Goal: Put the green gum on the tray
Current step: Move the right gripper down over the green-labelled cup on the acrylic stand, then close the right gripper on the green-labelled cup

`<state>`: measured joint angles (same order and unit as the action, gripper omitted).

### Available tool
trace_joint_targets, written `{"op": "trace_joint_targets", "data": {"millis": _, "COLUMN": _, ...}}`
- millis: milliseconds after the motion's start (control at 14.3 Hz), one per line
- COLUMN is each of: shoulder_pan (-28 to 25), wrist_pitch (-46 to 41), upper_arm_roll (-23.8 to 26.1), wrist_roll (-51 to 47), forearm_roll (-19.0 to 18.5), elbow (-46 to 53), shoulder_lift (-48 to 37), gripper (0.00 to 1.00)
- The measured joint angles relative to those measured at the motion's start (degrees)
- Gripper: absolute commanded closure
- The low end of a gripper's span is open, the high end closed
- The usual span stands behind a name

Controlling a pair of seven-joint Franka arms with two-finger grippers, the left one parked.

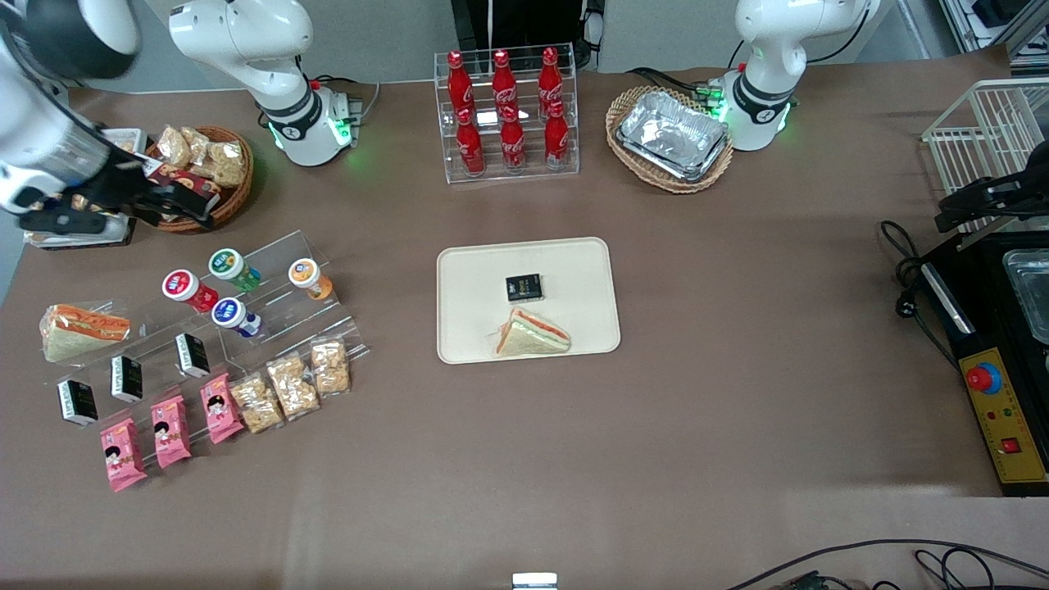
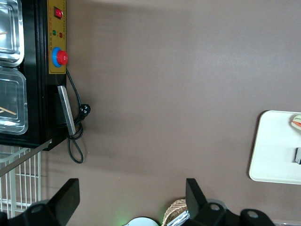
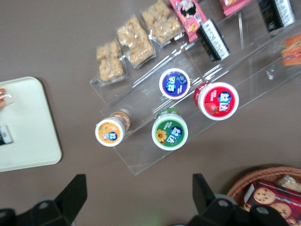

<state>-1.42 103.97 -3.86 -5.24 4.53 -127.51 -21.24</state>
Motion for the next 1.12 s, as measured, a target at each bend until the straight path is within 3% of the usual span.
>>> {"op": "trace_joint_targets", "data": {"millis": 280, "shoulder_pan": 0.18, "wrist_pitch": 10.21, "upper_arm_roll": -0.11, "wrist_roll": 0.18, "forearm_roll": -0.68, "elbow": -9.43, "shoulder_lift": 0.78, "gripper": 0.0}}
{"op": "trace_joint_targets", "data": {"millis": 910, "shoulder_pan": 0.86, "wrist_pitch": 17.68, "upper_arm_roll": -0.65, "wrist_roll": 0.41, "forearm_roll": -2.51, "elbow": -10.01, "shoulder_lift": 9.98, "gripper": 0.01}}
{"op": "trace_joint_targets", "data": {"millis": 980, "shoulder_pan": 0.87, "wrist_pitch": 17.81, "upper_arm_roll": -0.65, "wrist_roll": 0.44, "forearm_roll": -2.55, "elbow": -10.01, "shoulder_lift": 10.26, "gripper": 0.04}}
{"op": "trace_joint_targets", "data": {"millis": 1120, "shoulder_pan": 0.87, "wrist_pitch": 17.9, "upper_arm_roll": -0.65, "wrist_roll": 0.53, "forearm_roll": -2.58, "elbow": -10.01, "shoulder_lift": 10.69, "gripper": 0.26}}
